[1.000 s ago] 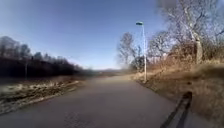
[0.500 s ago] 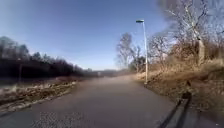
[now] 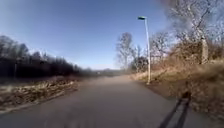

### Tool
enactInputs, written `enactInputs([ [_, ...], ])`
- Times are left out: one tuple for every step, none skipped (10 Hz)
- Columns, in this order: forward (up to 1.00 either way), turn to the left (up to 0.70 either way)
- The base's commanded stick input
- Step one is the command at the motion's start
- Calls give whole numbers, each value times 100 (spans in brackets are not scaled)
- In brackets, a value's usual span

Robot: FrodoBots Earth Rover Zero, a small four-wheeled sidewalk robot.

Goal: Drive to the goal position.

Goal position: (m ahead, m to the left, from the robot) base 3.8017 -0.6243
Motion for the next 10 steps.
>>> enactInputs([
  [85,0],
  [85,0],
  [85,0],
  [85,0],
  [85,0],
  [85,0],
  [85,0],
  [85,0],
  [85,0],
  [85,0],
])
